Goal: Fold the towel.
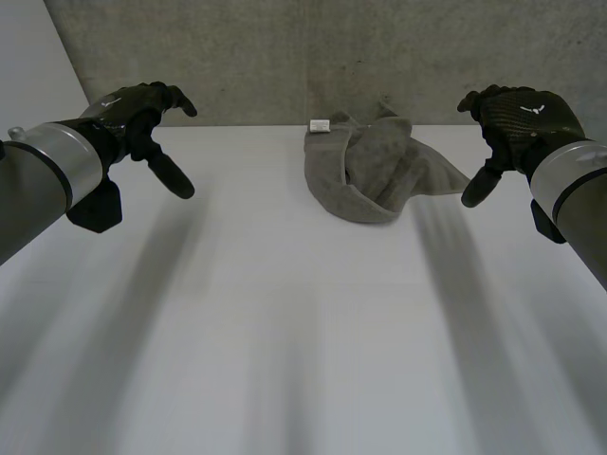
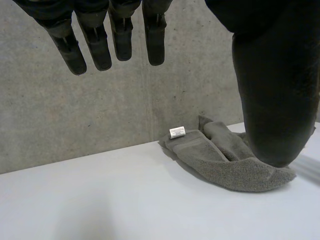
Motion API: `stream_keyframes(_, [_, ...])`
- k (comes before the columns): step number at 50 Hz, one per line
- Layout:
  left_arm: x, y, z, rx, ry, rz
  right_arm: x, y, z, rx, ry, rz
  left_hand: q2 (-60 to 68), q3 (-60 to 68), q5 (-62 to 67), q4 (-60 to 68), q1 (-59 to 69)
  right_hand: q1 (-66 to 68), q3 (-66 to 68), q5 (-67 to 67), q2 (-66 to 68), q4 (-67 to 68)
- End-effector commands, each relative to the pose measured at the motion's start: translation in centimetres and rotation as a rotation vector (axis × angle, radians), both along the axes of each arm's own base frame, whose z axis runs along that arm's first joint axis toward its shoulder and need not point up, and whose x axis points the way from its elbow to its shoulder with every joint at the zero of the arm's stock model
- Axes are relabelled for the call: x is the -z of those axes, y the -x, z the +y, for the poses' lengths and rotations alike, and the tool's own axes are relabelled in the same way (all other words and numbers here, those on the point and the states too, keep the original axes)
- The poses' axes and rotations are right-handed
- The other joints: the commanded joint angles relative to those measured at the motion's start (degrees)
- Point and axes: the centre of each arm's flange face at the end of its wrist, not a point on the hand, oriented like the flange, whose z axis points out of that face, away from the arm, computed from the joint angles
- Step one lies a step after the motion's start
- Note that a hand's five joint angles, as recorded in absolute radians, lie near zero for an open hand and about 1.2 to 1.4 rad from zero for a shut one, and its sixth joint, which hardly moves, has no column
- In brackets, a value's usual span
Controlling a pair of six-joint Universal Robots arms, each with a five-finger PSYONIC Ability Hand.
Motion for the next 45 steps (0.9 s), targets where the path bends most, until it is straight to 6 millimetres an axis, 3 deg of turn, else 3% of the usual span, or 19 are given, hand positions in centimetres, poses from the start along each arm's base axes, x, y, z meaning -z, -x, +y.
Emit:
stream_keyframes(1, [0.0, 0.0, 0.0, 0.002, -0.002, 0.0, 0.2, -0.2, 0.1, -0.018, -0.008, -0.009, -3.9, -3.9, -2.6, -4.3, -4.9, -3.3, -4.4, -3.5, -4.1, -4.9])
stream_keyframes(8, [0.3, 0.0, 0.0, 0.003, -0.008, -0.002, 2.0, -1.2, -0.8, -0.077, -0.061, -0.036, -3.9, -3.9, -2.6, -4.3, -4.9, -3.3, -4.4, -3.5, -4.1, -4.9])
stream_keyframes(10, [0.4, 0.0, 0.0, 0.003, -0.012, -0.003, 3.8, -1.9, -2.5, -0.081, -0.082, -0.054, -3.9, -3.9, -2.6, -4.3, -4.9, -3.3, -4.4, -3.5, -4.1, -4.9])
stream_keyframes(11, [0.7, 0.1, -0.1, 0.001, -0.018, -0.004, 3.8, -1.9, -2.5, -0.081, -0.082, -0.054, -3.9, -3.9, -2.6, -4.3, -4.9, -3.3, -4.4, -3.5, -4.1, -4.9])
stream_keyframes(13, [1.0, 0.1, -0.3, 0.001, -0.026, -0.006, 5.5, -3.5, -4.4, -0.1, -0.068, -0.064, -3.9, -3.9, -2.6, -4.3, -4.9, -3.3, -4.4, -3.5, -4.1, -4.9])
stream_keyframes(14, [1.0, 0.1, -0.3, 0.001, -0.026, -0.006, 5.5, -3.5, -4.4, -0.101, -0.068, -0.064, -3.9, -3.9, -2.6, -4.3, -4.9, -3.3, -4.4, -3.5, -4.1, -4.9])
stream_keyframes(16, [1.3, 0.1, -0.4, 0.001, -0.032, -0.008, 7.7, -5.3, -6.0, -0.126, -0.078, -0.061, -3.9, -3.9, -2.6, -4.3, -4.9, -3.3, -4.4, -3.5, -4.1, -4.9])
stream_keyframes(19, [1.6, 0.2, -0.6, 0.001, -0.039, -0.01, 8.7, -6.0, -6.9, -0.132, -0.079, -0.061, -3.9, -3.9, -2.6, -4.3, -4.9, -3.3, -4.4, -3.5, -4.1, -4.9])
stream_keyframes(21, [2.0, 0.2, -0.7, 0.001, -0.049, -0.013, 11.2, -7.1, -8.5, -0.138, -0.101, -0.058, -3.9, -3.9, -2.6, -4.3, -4.9, -3.3, -4.4, -3.5, -4.1, -4.9])
stream_keyframes(22, [2.0, 0.2, -0.7, 0.001, -0.049, -0.013, 11.3, -7.1, -8.5, -0.138, -0.101, -0.058, -3.9, -3.9, -2.6, -4.3, -4.9, -3.3, -4.4, -3.5, -4.1, -4.9])
stream_keyframes(24, [2.0, 0.2, -0.8, 0.0, -0.049, -0.014, 13.4, -8.0, -9.6, -0.144, -0.132, -0.071, -3.9, -3.9, -2.6, -4.3, -4.9, -3.3, -4.4, -3.5, -4.1, -4.9])
stream_keyframes(29, [2.6, 0.3, -1.1, -0.002, -0.052, -0.015, 15.4, -8.5, -10.5, -0.138, -0.179, -0.093, -3.9, -3.9, -2.6, -4.3, -4.9, -3.3, -4.4, -3.5, -4.1, -4.9])
stream_keyframes(31, [2.7, 0.4, -1.2, -0.002, -0.05, -0.014, 17.5, -9.2, -10.9, -0.14, -0.25, -0.114, -3.8, -3.8, -2.5, -4.2, -4.7, -3.3, -4.4, -3.5, -4.1, -4.9])
stream_keyframes(34, [3.0, 0.4, -1.2, 0.002, -0.051, -0.017, 18.1, -9.5, -10.9, -0.152, -0.279, -0.123, -2.9, -2.9, -1.6, -3.3, -3.9, -2.1, -3.1, -2.2, -2.8, -3.6])
stream_keyframes(37, [3.9, 1.0, -1.1, 0.024, -0.063, -0.025, 18.5, -9.9, -10.9, -0.177, -0.301, -0.147, -2.2, -2.2, -1.0, -2.7, -3.2, 5.3, 4.3, 5.2, 4.6, 3.8])
stream_keyframes(39, [4.4, 1.3, -1.1, 0.033, -0.069, -0.033, 18.3, -10.2, -10.7, -0.191, -0.307, -0.166, -1.7, -1.7, -0.5, -2.2, -2.7, 20.4, 19.4, 20.3, 19.6, 18.8])
stream_keyframes(43, [6.1, 2.7, -0.7, 0.089, -0.087, -0.04, 18.0, -10.5, -10.5, -0.199, -0.31, -0.183, -1.7, -1.7, -0.5, -2.2, -2.7, 34.4, 33.4, 34.3, 33.7, 32.9])
stream_keyframes(45, [6.9, 3.7, -0.3, 0.141, -0.098, -0.039, 17.3, -10.5, -10.4, -0.205, -0.306, -0.194, -1.7, -1.7, -0.5, -2.2, -2.7, 51.8, 50.8, 51.7, 51.1, 50.3])
